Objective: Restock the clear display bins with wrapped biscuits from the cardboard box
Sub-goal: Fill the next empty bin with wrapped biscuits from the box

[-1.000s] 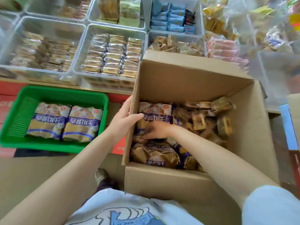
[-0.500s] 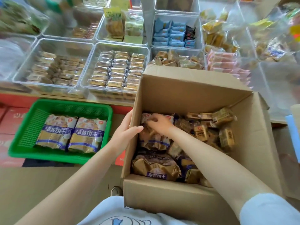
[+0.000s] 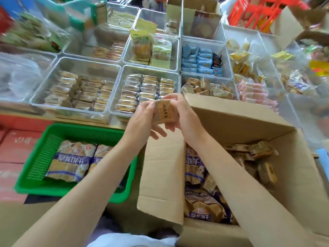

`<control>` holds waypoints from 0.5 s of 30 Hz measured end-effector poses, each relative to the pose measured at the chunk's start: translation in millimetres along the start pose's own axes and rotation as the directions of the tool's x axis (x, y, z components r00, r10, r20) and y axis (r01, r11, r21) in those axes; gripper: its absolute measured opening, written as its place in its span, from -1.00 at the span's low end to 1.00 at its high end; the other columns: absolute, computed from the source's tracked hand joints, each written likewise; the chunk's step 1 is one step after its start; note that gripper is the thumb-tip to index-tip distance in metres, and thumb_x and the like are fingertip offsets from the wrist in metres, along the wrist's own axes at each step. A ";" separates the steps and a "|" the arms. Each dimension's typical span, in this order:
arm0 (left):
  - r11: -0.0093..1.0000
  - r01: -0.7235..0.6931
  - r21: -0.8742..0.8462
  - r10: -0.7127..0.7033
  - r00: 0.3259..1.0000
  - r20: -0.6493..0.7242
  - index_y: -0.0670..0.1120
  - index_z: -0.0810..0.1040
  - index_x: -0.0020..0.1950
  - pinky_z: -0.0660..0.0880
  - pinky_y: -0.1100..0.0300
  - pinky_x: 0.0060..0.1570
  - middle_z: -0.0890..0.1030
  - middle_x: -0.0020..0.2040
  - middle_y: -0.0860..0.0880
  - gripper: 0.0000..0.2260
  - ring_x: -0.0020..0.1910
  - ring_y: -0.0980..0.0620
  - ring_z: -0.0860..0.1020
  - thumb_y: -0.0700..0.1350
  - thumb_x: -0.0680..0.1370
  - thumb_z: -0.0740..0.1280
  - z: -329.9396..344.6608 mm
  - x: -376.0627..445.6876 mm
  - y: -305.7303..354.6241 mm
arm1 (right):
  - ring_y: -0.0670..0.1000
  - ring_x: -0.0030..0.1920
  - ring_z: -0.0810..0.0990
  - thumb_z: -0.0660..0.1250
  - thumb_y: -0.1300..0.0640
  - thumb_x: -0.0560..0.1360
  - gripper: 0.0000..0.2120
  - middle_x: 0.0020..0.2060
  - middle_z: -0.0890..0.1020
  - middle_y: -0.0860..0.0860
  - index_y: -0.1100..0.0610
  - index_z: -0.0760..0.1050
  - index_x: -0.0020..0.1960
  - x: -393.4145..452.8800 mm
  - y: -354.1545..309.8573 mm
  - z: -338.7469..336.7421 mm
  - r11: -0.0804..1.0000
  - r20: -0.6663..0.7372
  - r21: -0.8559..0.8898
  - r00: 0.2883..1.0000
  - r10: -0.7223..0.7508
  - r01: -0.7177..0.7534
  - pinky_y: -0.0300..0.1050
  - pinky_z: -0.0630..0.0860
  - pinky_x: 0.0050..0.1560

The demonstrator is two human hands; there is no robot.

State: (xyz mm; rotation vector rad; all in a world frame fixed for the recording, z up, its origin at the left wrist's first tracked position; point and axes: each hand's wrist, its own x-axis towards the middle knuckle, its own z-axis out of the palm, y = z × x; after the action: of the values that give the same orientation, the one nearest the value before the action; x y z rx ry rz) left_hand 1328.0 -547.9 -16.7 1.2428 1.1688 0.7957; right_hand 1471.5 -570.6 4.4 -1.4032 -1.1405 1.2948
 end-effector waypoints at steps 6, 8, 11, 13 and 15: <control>1.000 -0.018 0.021 0.018 1.000 0.015 0.07 0.54 0.11 0.45 0.29 -0.39 0.63 -0.04 -0.16 -0.87 -0.20 -0.03 0.58 -0.06 0.71 0.20 -168.8 46.9 -25.1 | -0.15 -0.12 0.62 0.27 0.09 0.64 -0.78 -0.05 0.64 -0.04 0.05 0.50 0.28 88.9 -0.4 115.4 0.909 0.146 -0.413 0.982 0.117 -0.047 -0.24 0.54 -0.16; 1.000 -0.014 -0.005 0.014 0.998 0.059 0.14 0.53 0.17 0.50 0.31 -0.36 0.65 0.01 -0.07 -0.81 -0.18 0.07 0.63 -0.14 0.70 0.22 -226.2 68.8 -34.0 | -0.05 0.00 0.63 0.35 0.06 0.59 -0.73 0.04 0.67 -0.01 0.02 0.53 0.28 127.9 4.0 158.1 0.840 0.196 -0.542 0.973 0.123 0.003 -0.12 0.57 0.02; 0.999 0.029 -0.021 -0.028 0.999 0.027 0.21 0.52 0.22 0.56 0.28 -0.17 0.64 0.07 0.02 -0.77 -0.06 0.19 0.64 -0.11 0.67 0.27 -297.9 108.6 -52.9 | 0.00 -0.13 0.63 0.38 0.10 0.58 -0.74 -0.04 0.66 0.07 0.05 0.51 0.26 186.5 10.9 227.4 0.859 0.163 -0.508 0.973 0.165 -0.060 -0.18 0.58 -0.16; 0.997 0.042 0.065 -0.038 0.997 -0.067 0.25 0.52 0.27 0.56 0.10 0.15 0.59 0.22 -0.04 -0.73 0.17 0.10 0.59 0.07 0.57 0.31 -338.3 137.3 -71.6 | 0.06 -0.16 0.66 0.39 0.11 0.58 -0.78 -0.13 0.64 0.03 0.01 0.50 0.21 220.9 17.0 265.1 0.870 0.114 -0.483 0.979 0.168 -0.093 -0.02 0.62 -0.15; 0.962 0.083 0.261 -0.041 0.986 -0.163 0.09 0.46 0.44 0.39 -0.04 0.39 0.49 0.35 -0.10 -0.55 0.35 -0.02 0.46 0.08 0.54 0.29 -370.9 162.1 -90.7 | 0.05 -0.08 0.66 0.38 0.12 0.59 -0.80 -0.08 0.62 0.02 0.02 0.49 0.20 250.0 24.7 288.2 0.868 0.021 -0.477 0.985 0.169 -0.139 0.00 0.63 -0.08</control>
State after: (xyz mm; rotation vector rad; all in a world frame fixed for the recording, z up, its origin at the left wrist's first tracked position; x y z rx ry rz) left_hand 1004.1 -307.8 -114.3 1.3744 1.4734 0.7143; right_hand 1193.4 -323.5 -83.7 -1.8532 -1.4833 1.2215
